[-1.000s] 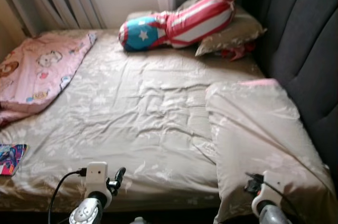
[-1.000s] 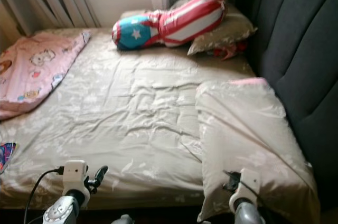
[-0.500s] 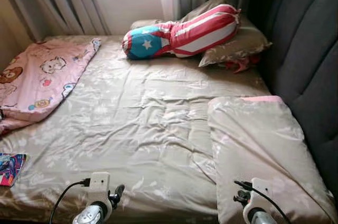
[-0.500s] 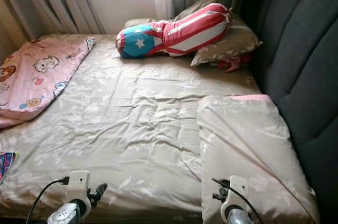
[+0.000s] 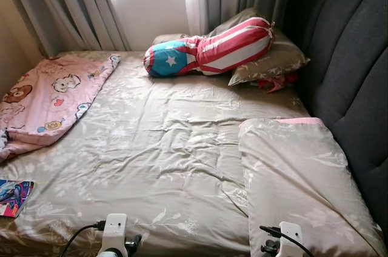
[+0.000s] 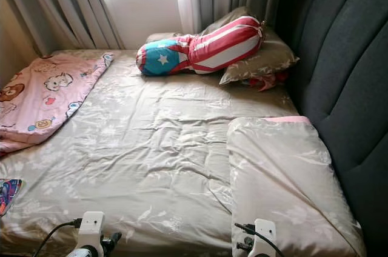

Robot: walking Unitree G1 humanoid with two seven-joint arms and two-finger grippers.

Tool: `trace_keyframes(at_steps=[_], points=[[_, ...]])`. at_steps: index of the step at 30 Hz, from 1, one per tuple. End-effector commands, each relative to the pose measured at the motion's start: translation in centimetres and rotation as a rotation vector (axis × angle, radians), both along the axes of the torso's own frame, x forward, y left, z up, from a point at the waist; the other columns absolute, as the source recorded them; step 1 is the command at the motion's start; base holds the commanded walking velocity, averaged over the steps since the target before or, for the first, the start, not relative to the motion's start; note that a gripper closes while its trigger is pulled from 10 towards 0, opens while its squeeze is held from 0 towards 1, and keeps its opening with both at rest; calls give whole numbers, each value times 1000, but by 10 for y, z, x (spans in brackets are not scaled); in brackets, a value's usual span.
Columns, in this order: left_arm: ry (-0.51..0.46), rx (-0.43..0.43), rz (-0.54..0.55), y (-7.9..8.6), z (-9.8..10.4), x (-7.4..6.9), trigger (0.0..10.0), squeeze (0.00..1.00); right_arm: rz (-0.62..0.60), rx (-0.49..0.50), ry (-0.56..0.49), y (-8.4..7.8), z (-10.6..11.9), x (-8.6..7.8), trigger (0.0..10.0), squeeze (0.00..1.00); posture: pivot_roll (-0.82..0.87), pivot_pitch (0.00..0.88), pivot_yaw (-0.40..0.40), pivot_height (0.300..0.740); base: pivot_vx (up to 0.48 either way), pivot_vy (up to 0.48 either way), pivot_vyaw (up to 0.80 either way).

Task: Clean up the room

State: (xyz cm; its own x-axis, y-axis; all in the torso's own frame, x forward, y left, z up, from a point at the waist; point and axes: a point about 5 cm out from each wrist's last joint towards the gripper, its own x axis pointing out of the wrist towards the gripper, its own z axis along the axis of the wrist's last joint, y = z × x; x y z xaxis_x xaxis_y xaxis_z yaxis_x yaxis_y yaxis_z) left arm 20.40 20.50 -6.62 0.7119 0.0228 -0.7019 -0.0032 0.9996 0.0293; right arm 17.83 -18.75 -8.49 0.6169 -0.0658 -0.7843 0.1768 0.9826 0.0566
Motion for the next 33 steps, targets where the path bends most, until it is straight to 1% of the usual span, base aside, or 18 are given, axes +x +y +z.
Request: trace_keyframes(at_steps=[1, 3, 5, 6, 9, 10, 16, 22, 27, 28, 29, 33], points=[[2, 6, -13, -2, 1, 3, 10000, 0, 1, -3, 9, -1, -1, -2, 10000, 0, 10, 0, 3, 740, 0, 0, 0], [-5, 1, 25, -4, 2, 5, 10000, 0, 14, -14, 31, -2, -3, -6, 10000, 0, 19, 0, 0, 740, 0, 0, 0], [-7, 15, 27, -3, 2, 6, 10000, 0, 16, -13, 37, -1, -4, -8, 10000, 0, 21, 0, 1, 740, 0, 0, 0], [-8, 17, 47, 0, 2, 5, 10000, 0, 12, -9, 38, 0, -4, -8, 10000, 0, 17, 0, 3, 740, 0, 0, 0], [-3, 33, 52, 5, 2, 3, 10000, 0, 3, 7, 31, 2, -4, -8, 10000, 0, 11, 0, 6, 740, 0, 0, 0], [-2, 34, 59, 6, 2, 2, 10000, 0, 0, 7, 30, 2, -4, -8, 10000, 1000, 8, 0, 10, 740, 0, 0, 0], [10, 49, 76, 9, 0, -1, 10000, 0, -1, 1, 41, 2, -5, -10, 10000, 1000, 7, 0, 9, 740, 0, 0, 0], [21, 52, 61, 8, -1, -3, 10000, 0, 8, -5, 59, 1, -6, -13, 10000, 1000, 5, 0, 7, 740, 0, 0, 0], [32, 55, 66, 11, -3, -6, 10000, 0, 18, -1, 69, 1, -8, -15, 10000, 1000, 10, 0, 6, 740, 0, 0, 0], [32, 56, 67, 11, -3, -7, 10000, 0, 32, -4, 71, 2, -8, -16, 10000, 792, 11, 0, 7, 740, 0, 0, 0], [34, 57, 67, 11, -3, -7, 10000, 0, 42, -6, 73, 3, -8, -16, 10000, 0, 11, 0, 7, 740, 0, 0, 450], [38, 57, 69, 11, -4, -9, 10000, 0, 49, -3, 67, 5, -8, -16, 10000, 0, 15, 0, 8, 740, 0, 0, 750]])
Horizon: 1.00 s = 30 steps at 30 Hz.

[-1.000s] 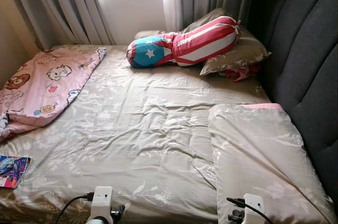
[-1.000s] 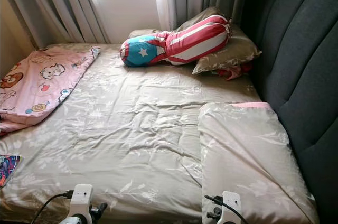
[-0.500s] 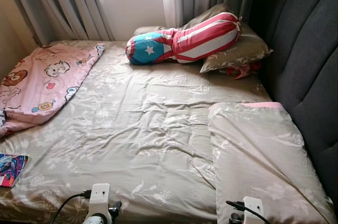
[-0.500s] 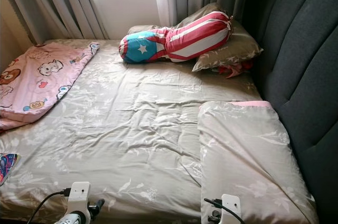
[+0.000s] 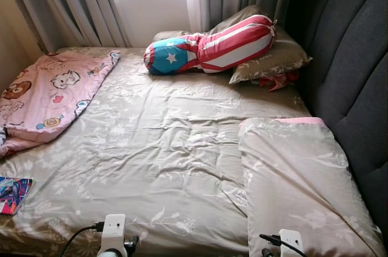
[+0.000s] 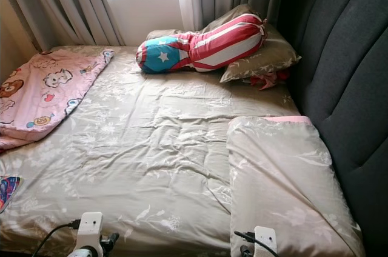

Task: Clean up the room

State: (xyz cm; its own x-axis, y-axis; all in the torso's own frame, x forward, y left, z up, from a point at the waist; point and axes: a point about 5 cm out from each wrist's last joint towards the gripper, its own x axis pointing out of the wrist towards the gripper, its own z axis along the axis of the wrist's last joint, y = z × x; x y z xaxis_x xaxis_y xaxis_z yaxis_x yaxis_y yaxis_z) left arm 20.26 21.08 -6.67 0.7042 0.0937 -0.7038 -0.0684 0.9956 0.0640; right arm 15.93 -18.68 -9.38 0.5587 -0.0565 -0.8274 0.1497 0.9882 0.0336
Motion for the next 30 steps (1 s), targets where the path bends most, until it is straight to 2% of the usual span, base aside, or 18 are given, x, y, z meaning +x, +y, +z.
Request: trace_keyframes(at_steps=[1, 6, 9, 15, 23, 27, 30], points=[[37, 23, 2, 6, -4, -8, 10000, 0, 17, 11, -5, 5, 1, 3, 10000, 0, 16, 0, 8, 740, 0, 0, 800], [38, 22, 2, 6, -4, -8, 10000, 0, 28, 6, -3, 6, 0, 3, 10000, 0, 18, 0, 7, 740, 0, 0, 800], [40, 23, 2, 5, -4, -9, 10000, 0, -9, 12, 2, 4, 0, 1, 10000, 0, 19, 0, 4, 740, 0, 0, 0], [42, 19, 8, 6, -5, -9, 10000, 0, -5, 8, 4, 4, 0, 1, 10000, 0, 21, 0, 3, 740, 0, 0, 0], [55, 26, 6, 7, -6, -11, 10000, 0, 38, 1, 0, 7, 0, 2, 10000, 0, 28, 0, 4, 740, 0, 403, 0], [58, 28, 2, 7, -6, -12, 10000, 0, 52, -5, -11, 8, 1, 3, 10000, 0, 31, 0, 4, 740, 0, 442, 616], [62, 28, 1, 7, -6, -13, 10000, 0, 11, 15, -7, 8, 0, 2, 10000, 0, 31, 0, 6, 740, 0, 453, 617]])
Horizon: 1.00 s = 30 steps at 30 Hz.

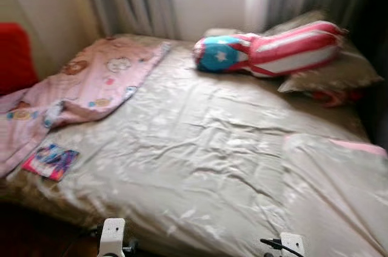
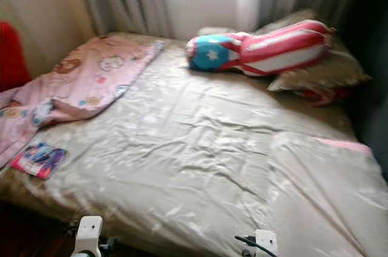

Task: Clean up the room

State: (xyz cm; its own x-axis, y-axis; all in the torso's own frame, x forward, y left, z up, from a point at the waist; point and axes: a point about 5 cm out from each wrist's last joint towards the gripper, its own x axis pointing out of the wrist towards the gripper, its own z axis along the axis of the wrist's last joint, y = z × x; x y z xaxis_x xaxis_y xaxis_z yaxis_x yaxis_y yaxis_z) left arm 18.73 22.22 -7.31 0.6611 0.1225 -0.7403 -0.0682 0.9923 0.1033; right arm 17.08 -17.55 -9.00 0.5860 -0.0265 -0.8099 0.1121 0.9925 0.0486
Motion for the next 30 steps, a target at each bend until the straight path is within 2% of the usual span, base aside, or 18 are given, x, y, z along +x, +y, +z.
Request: trace_keyframes(at_steps=[1, 28, 30], points=[[4, -7, -4, -4, 0, 2, 10000, 0, -28, 2, 25, -4, -4, -9, 10000, 0, 31, 0, 6, 740, 0, 461, 0], [21, -2, 3, -2, -2, -1, 10000, 0, -34, 15, 17, 2, -3, -6, 10000, 0, 52, 0, 3, 740, 0, 464, 0], [20, -3, 4, -2, -2, -1, 10000, 0, -38, 20, 18, 2, -3, -6, 10000, 0, 54, 0, 1, 740, 0, 472, -769]])
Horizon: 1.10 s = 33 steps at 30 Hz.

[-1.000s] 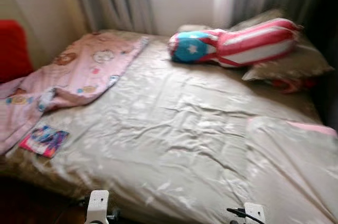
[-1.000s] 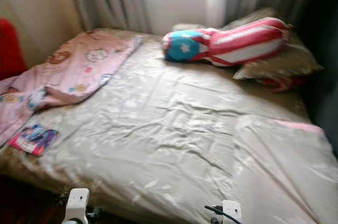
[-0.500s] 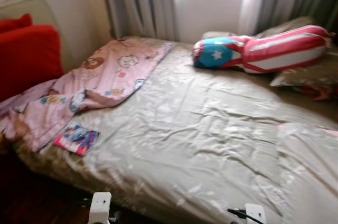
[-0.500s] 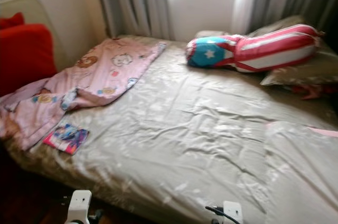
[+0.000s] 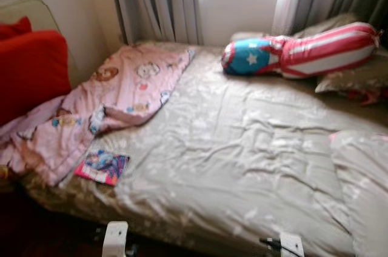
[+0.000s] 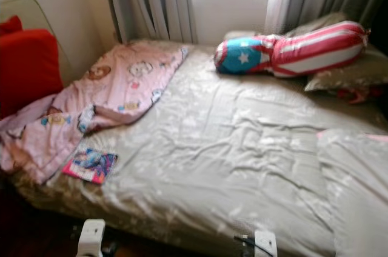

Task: Clean up the room

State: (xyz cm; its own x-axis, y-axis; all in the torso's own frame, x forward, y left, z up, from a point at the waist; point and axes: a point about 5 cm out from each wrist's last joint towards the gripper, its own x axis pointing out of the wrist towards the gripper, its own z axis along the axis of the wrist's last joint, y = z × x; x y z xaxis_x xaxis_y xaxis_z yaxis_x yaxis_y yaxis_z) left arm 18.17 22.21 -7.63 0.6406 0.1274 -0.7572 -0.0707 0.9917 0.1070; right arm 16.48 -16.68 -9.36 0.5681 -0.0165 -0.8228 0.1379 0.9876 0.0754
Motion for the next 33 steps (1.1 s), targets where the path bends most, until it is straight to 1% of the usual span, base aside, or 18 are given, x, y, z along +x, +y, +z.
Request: trace_keyframes(at_steps=[1, 6, 9, 16, 19, 23, 29, 33], points=[[-7, -5, -1, -2, 2, 5, 10000, 0, -14, -10, -3, -6, 1, 0, 10000, 0, 54, 0, 1, 740, 0, 472, -769], [-8, -6, 2, -2, 2, 5, 10000, 0, -15, -9, 0, -7, 1, 0, 10000, 0, 56, 0, -4, 740, 0, 472, -763], [-8, -6, 4, -3, 2, 5, 10000, 0, -13, -15, -1, -8, 1, 0, 10000, 0, 57, 0, -6, 740, 0, 465, -425], [-12, -8, 5, -3, 2, 6, 10000, 0, -9, -21, -6, -11, 1, 0, 10000, 0, 64, 0, -11, 740, 0, 472, 0], [-14, -7, 7, -3, 2, 7, 10000, 0, -17, -29, 8, -25, -1, -11, 10000, 0, 64, 0, -9, 740, 0, 471, 0], [-14, -6, 4, -2, 3, 7, 10000, 0, -21, -36, 21, -33, -3, -18, 10000, 0, 67, 0, -8, 740, 0, 469, 0], [-14, -4, 4, -2, 3, 6, 10000, 0, -24, -34, 27, -36, -4, -23, 10000, 0, 61, 0, -8, 740, 0, 470, 0], [-12, -5, 2, -2, 3, 6, 10000, 0, -16, -39, 36, -35, -5, -24, 10000, 0, 55, 0, -4, 740, 0, 472, 0]])
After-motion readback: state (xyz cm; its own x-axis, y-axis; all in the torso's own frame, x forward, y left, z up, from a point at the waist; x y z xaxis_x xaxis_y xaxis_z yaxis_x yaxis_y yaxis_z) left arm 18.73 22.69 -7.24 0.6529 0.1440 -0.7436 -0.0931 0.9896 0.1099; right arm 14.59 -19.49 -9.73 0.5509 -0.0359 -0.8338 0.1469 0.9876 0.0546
